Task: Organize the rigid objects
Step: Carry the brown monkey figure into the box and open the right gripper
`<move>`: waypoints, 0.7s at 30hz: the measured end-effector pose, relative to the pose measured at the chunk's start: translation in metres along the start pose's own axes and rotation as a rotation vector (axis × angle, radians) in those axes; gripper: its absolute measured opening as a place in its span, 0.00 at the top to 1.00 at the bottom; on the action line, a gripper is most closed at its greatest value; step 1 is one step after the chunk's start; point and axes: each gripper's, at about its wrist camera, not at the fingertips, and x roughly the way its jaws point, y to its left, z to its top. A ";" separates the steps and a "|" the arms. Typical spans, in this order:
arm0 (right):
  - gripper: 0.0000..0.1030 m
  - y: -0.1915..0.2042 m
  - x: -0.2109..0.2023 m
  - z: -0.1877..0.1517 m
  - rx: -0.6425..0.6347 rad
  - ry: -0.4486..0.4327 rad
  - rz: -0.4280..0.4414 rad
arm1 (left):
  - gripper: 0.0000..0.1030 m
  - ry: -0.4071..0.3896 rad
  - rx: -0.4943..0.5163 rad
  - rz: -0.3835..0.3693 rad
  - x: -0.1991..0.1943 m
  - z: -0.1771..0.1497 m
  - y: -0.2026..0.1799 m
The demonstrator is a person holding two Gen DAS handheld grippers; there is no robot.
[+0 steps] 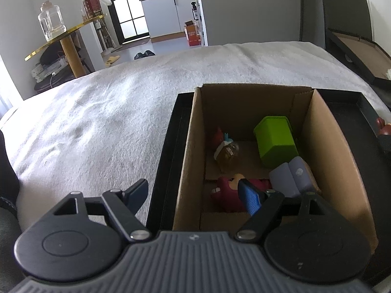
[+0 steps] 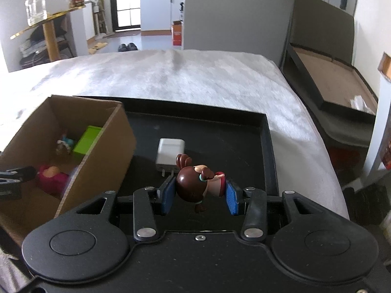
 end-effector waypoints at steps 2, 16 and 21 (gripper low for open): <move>0.59 0.004 -0.004 0.002 -0.012 -0.016 0.019 | 0.23 -0.002 -0.003 -0.005 -0.001 0.001 0.002; 0.59 0.034 -0.035 0.029 -0.076 -0.188 0.174 | 0.23 -0.010 -0.031 -0.048 -0.006 0.001 0.012; 0.59 0.051 -0.035 0.037 -0.106 -0.194 0.205 | 0.26 -0.011 -0.043 -0.059 -0.006 0.001 0.016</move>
